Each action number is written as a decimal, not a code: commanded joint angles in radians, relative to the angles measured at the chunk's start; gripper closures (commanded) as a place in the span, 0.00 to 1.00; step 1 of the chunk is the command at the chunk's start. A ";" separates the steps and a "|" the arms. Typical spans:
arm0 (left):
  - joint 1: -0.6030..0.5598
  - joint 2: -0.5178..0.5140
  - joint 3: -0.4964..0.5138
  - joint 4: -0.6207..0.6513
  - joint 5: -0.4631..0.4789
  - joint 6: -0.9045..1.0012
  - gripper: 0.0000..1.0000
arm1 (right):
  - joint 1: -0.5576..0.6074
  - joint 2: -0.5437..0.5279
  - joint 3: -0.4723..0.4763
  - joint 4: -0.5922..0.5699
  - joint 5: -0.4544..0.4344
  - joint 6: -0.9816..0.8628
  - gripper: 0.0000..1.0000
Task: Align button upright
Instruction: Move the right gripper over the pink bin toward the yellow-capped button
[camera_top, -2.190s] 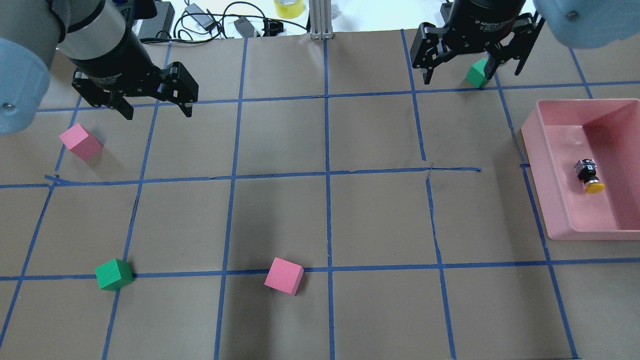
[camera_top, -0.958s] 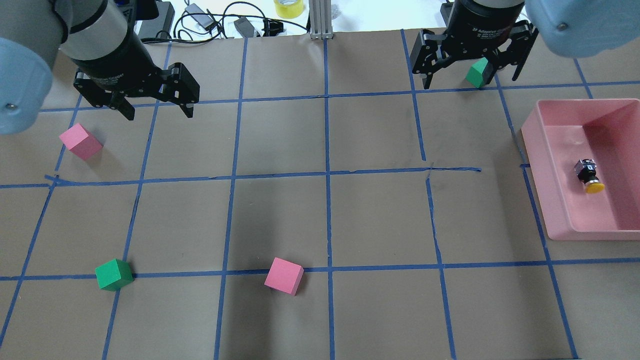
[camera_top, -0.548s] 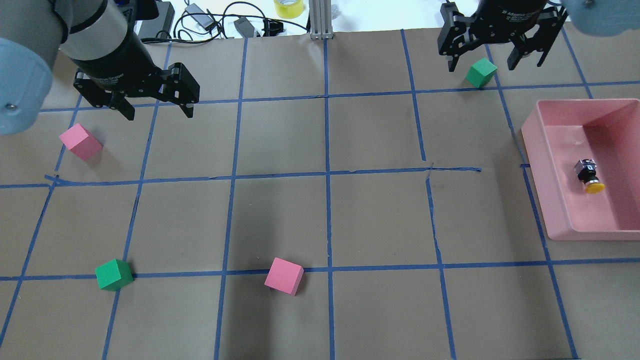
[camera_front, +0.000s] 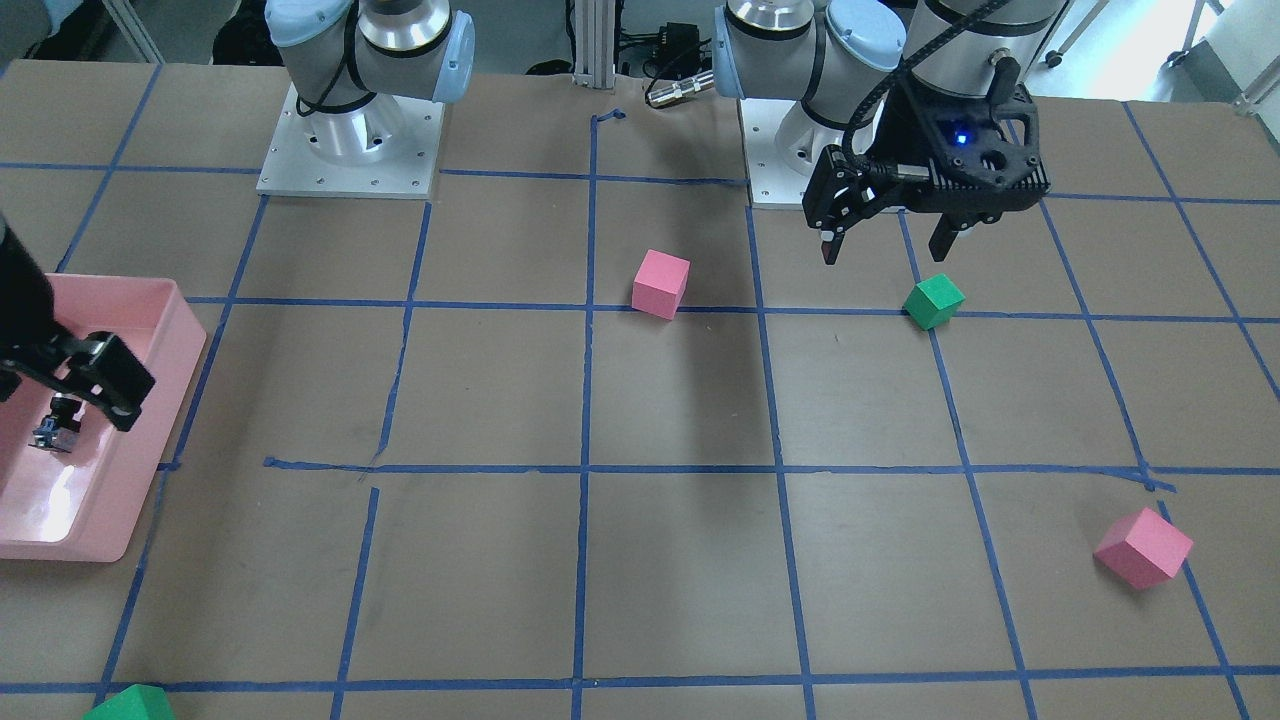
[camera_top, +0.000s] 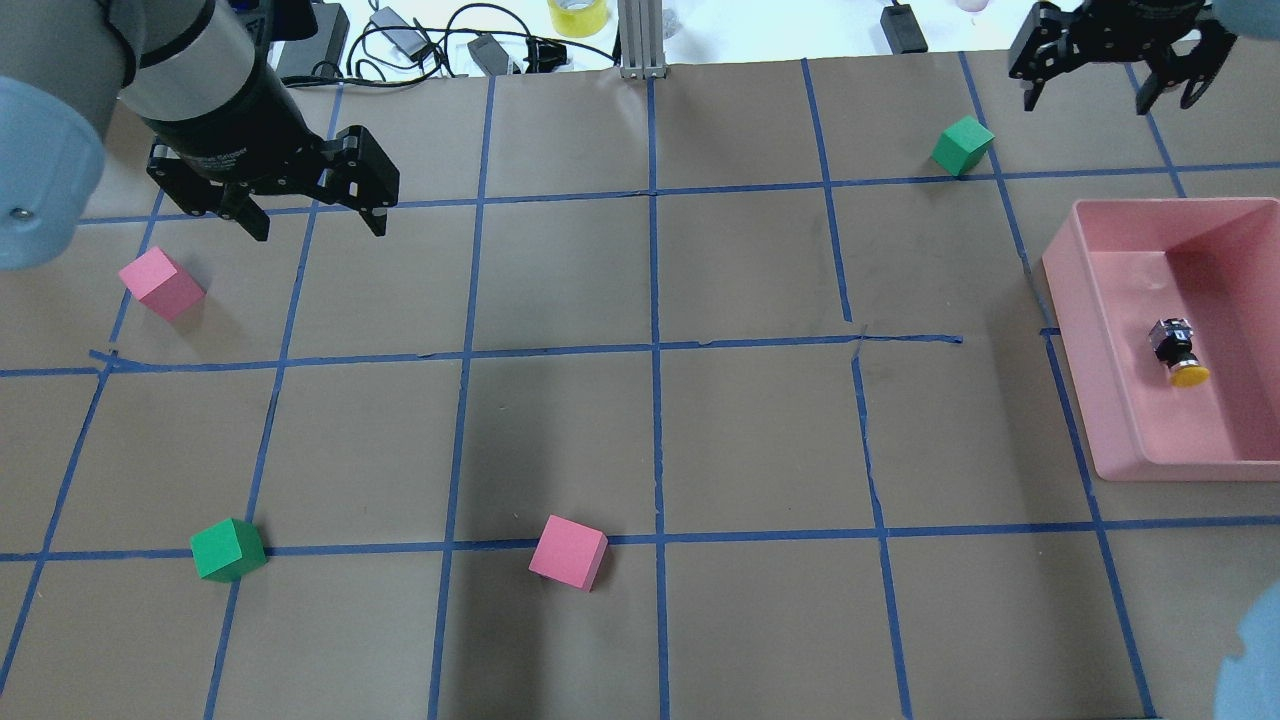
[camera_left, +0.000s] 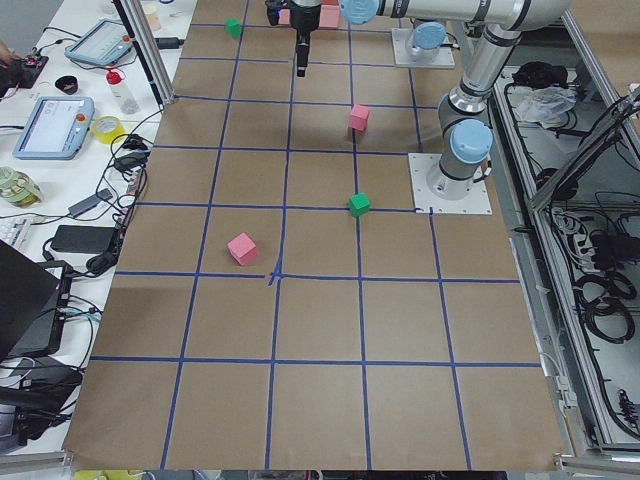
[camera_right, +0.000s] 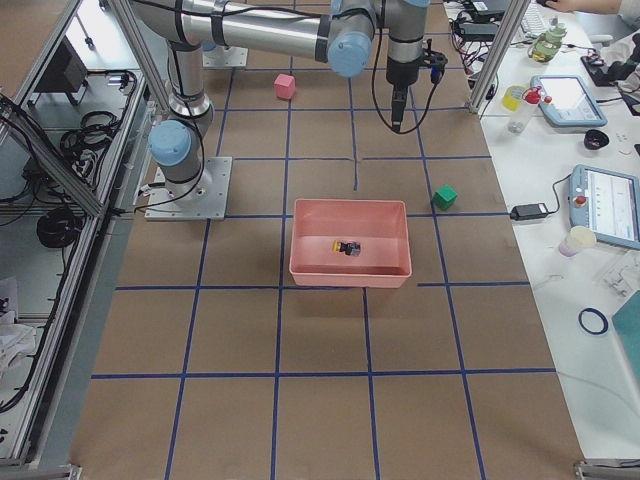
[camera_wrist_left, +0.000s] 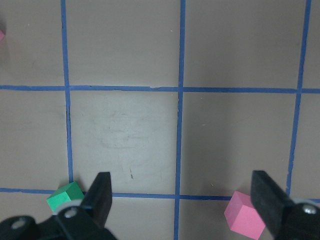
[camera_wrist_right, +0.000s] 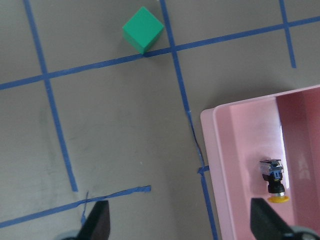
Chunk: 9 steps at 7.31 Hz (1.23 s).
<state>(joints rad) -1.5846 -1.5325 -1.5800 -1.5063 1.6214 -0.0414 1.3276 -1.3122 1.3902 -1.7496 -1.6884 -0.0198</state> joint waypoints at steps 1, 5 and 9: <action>0.000 0.000 0.000 0.000 0.000 0.000 0.00 | -0.138 0.024 0.108 -0.116 0.010 -0.148 0.00; 0.002 0.000 0.000 0.000 0.000 0.000 0.00 | -0.353 0.077 0.355 -0.413 0.090 -0.434 0.00; 0.000 0.000 0.000 0.000 0.000 0.000 0.00 | -0.375 0.076 0.477 -0.530 0.093 -0.451 0.00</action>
<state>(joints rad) -1.5840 -1.5324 -1.5800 -1.5064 1.6214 -0.0414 0.9620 -1.2342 1.8426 -2.2553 -1.5938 -0.4680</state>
